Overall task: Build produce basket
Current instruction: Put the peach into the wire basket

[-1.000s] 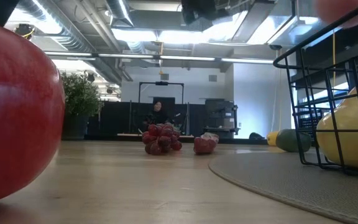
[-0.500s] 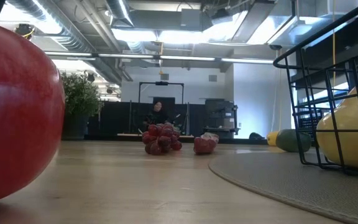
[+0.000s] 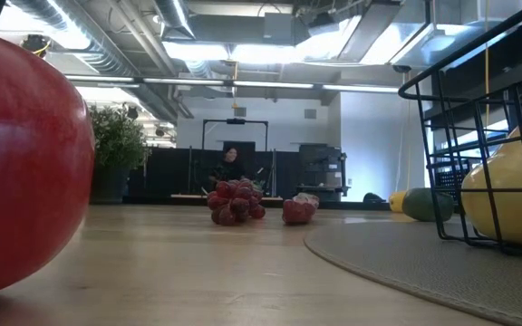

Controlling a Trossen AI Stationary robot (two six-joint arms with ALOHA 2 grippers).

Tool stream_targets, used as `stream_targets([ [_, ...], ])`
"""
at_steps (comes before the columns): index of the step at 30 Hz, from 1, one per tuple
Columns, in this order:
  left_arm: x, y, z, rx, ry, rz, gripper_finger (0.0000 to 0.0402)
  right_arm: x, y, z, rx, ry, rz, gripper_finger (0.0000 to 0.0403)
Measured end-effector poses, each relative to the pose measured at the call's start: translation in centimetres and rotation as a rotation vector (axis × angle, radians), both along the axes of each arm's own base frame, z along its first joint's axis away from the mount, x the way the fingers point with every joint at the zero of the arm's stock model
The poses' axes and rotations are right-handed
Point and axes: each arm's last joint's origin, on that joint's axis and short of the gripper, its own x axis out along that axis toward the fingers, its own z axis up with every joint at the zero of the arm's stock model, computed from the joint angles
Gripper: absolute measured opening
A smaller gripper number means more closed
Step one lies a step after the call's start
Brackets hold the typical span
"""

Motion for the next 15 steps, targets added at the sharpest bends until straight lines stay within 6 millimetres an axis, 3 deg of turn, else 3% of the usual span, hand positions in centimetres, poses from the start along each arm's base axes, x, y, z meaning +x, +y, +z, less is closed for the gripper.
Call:
stream_targets([
  [8,0.0,0.0,0.0,0.000,0.000,0.000,0.0067,0.8,-0.3,-3.8,0.021,-0.033,-0.016,0.0000],
  [15,0.0,0.0,0.0,0.000,0.000,0.000,0.0067,1.6,-0.8,-4.2,-0.002,-0.097,-0.014,0.0000],
])
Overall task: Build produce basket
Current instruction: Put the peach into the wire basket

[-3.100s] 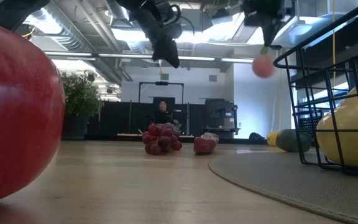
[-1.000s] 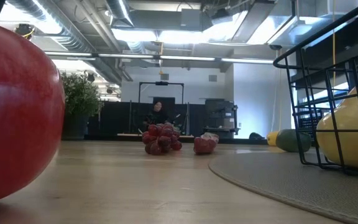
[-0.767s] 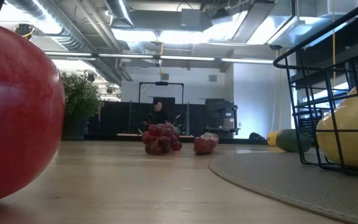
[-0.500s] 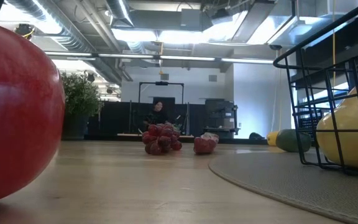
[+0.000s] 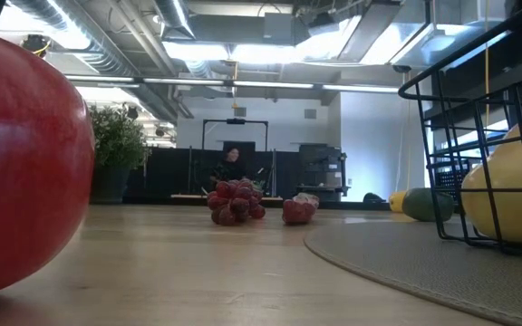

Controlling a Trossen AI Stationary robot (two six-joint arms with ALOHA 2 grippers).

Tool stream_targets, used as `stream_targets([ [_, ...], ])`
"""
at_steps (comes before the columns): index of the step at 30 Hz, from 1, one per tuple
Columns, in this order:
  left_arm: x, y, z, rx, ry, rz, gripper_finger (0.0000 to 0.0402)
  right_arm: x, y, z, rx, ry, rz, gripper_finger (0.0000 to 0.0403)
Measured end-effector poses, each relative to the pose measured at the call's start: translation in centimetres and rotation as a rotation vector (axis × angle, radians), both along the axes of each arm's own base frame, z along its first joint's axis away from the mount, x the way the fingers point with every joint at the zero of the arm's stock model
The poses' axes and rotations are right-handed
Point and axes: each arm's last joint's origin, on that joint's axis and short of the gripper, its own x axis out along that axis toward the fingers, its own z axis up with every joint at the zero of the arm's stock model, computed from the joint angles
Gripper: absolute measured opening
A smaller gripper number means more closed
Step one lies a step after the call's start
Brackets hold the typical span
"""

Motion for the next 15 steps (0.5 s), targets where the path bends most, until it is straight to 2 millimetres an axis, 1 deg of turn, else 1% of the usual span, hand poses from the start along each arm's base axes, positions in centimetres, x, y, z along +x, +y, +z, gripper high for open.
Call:
stream_targets([
  [15,0.02,0.00,-0.03,0.000,0.001,0.000,0.0067,0.76,-0.81,0.03,-0.053,-0.020,0.023,0.0000],
])
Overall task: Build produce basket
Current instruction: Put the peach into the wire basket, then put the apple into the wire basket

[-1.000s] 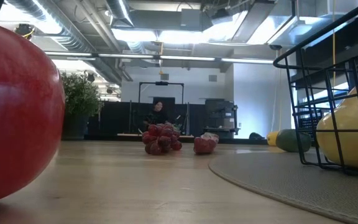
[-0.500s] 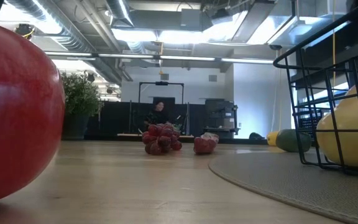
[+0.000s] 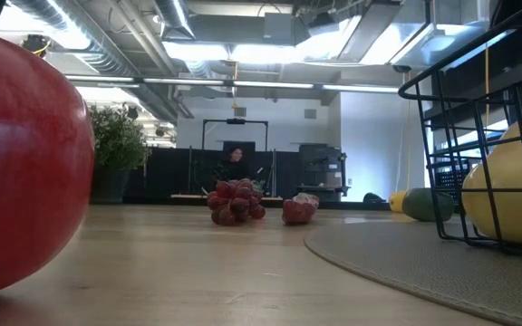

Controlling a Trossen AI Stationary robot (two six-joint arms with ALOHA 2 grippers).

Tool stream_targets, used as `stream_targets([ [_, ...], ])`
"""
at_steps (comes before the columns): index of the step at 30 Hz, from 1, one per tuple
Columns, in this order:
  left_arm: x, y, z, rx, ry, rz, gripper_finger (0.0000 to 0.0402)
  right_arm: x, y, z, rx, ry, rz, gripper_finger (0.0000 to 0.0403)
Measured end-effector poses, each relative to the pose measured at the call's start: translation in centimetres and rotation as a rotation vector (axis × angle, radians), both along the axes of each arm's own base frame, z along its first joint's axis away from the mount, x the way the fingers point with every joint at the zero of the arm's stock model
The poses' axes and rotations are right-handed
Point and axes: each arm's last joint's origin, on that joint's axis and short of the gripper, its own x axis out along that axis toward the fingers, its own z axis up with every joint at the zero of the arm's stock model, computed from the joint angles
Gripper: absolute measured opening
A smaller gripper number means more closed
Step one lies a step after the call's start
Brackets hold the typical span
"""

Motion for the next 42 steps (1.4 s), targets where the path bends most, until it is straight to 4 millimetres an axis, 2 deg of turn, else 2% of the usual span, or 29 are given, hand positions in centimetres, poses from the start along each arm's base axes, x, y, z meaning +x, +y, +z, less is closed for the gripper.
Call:
stream_targets([
  [16,0.0,0.0,0.0,0.000,0.000,0.000,0.0067,0.0,-0.1,0.0,0.002,-0.001,-0.007,0.0004],
  [25,0.0,0.0,0.0,0.000,0.000,0.000,0.0067,0.1,0.0,0.1,0.011,-0.011,-0.005,0.0078],
  [32,0.0,0.0,0.0,0.000,0.001,0.000,0.0067,0.2,0.2,0.4,0.025,-0.020,0.029,0.0088],
  [36,-0.1,0.0,-0.1,0.000,0.019,0.001,0.0067,0.6,0.5,1.8,0.031,-0.053,0.066,0.0088],
  [42,-0.6,0.0,-0.6,-0.072,0.088,0.087,0.0067,1.3,0.8,5.5,-0.051,-0.183,0.136,0.0088],
])
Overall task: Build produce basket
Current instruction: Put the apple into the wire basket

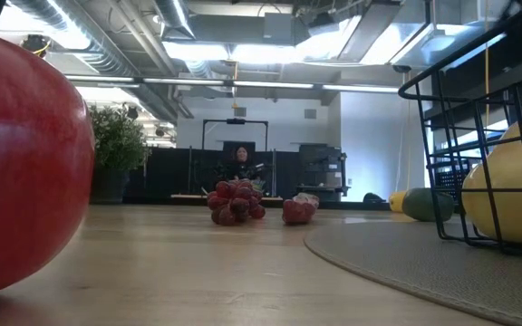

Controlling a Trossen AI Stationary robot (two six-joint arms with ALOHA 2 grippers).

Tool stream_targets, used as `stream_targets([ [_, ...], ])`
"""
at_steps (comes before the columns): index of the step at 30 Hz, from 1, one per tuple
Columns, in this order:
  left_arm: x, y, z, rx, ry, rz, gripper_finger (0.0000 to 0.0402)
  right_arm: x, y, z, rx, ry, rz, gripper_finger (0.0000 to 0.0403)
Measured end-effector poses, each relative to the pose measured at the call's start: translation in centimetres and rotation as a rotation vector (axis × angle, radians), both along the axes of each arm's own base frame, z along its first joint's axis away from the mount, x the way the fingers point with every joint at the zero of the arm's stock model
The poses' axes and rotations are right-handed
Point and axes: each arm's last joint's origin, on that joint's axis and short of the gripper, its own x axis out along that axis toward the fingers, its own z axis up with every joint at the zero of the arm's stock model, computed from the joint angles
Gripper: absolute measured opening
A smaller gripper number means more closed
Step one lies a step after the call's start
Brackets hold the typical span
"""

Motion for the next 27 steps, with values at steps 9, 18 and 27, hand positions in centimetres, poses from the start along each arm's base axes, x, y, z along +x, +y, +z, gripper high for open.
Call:
stream_targets([
  [9,-2.2,-0.6,-1.4,-0.023,0.232,0.278,0.0067,-1.0,-1.4,4.7,-0.203,0.000,-0.012,0.0088],
  [18,-3.7,-3.8,-1.9,-0.099,0.351,0.348,0.0067,-1.6,-2.2,9.2,-0.319,-0.109,0.039,0.0088],
  [27,-4.6,-7.6,-1.9,-0.211,0.383,0.355,0.0067,-1.7,-3.3,13.4,-0.426,-0.239,0.097,0.0088],
])
